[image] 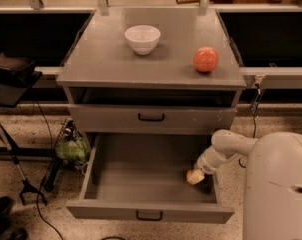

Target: Pick orange from middle drawer and place on counter

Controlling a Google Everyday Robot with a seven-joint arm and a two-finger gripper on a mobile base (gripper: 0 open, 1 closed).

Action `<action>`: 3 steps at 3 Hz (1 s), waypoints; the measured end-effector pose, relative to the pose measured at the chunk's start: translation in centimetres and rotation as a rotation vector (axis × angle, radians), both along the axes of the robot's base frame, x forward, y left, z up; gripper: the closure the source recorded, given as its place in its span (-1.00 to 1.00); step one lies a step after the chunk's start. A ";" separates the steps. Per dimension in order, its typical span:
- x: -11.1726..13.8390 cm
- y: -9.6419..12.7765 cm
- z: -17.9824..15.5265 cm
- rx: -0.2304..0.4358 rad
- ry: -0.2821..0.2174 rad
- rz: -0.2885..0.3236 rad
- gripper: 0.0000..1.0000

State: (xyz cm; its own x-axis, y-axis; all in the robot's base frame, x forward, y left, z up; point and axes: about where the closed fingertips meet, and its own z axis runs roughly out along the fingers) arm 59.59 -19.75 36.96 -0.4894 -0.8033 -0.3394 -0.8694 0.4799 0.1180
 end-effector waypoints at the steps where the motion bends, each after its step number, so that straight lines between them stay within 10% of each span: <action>1: 0.0 0.0 0.0 0.000 0.001 0.000 0.94; 3: -4.3 -2.1 10.9 0.046 -0.156 -0.077 1.00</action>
Offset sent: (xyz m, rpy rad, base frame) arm -0.0415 -0.0419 0.1417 0.0779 -0.2146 -0.1612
